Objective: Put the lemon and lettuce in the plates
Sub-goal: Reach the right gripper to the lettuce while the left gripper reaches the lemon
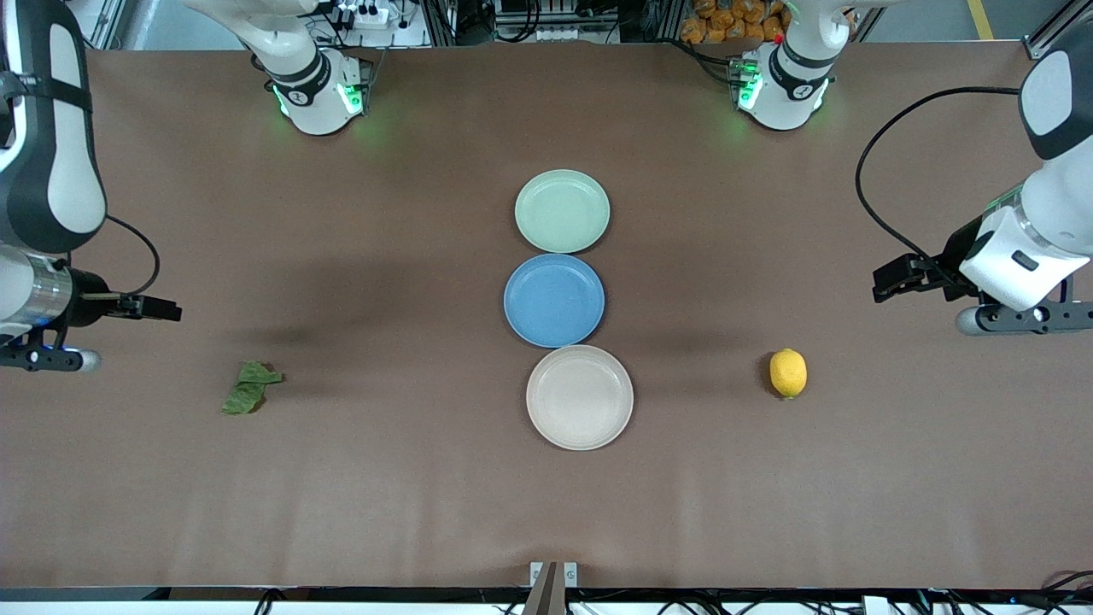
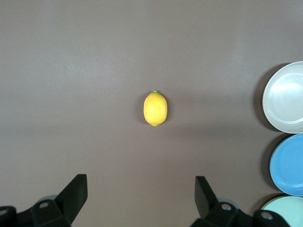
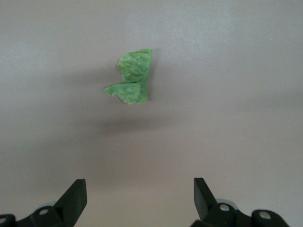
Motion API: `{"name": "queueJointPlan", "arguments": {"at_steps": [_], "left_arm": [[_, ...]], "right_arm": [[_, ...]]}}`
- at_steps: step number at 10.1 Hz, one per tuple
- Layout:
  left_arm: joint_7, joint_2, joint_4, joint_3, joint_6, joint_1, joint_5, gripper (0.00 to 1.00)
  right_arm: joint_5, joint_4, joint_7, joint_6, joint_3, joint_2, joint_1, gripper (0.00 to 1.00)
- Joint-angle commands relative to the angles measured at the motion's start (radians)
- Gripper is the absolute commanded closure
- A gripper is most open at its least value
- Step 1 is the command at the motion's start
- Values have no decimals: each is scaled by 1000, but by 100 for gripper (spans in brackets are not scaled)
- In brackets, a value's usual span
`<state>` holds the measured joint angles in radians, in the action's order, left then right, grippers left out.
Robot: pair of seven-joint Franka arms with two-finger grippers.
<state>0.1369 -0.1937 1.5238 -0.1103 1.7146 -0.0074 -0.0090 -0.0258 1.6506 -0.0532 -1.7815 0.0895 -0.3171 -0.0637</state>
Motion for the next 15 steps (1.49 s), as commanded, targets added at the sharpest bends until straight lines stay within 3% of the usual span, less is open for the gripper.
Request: {"name": "queueJointPlan", "arguments": {"at_steps": [1,4,8,15], "left_arm": [[-20,-36,-2,-6,37,1,24,0],[-20,-104,-2,-6,103,-3,20,0],[-11,-177,9,-6,190,-6,20,0],[10,-233,211,-8,496,-11,17,0]], "right_arm": [[-23,3,-11,-67,-11,-54,-34,0],[-32,87,-11,-255,-11,-100,-36,0],[-146,86,-10,-337,-10,-201,-38,0],[-198,78,-11,-420,-11,-306,-19,0]]}}
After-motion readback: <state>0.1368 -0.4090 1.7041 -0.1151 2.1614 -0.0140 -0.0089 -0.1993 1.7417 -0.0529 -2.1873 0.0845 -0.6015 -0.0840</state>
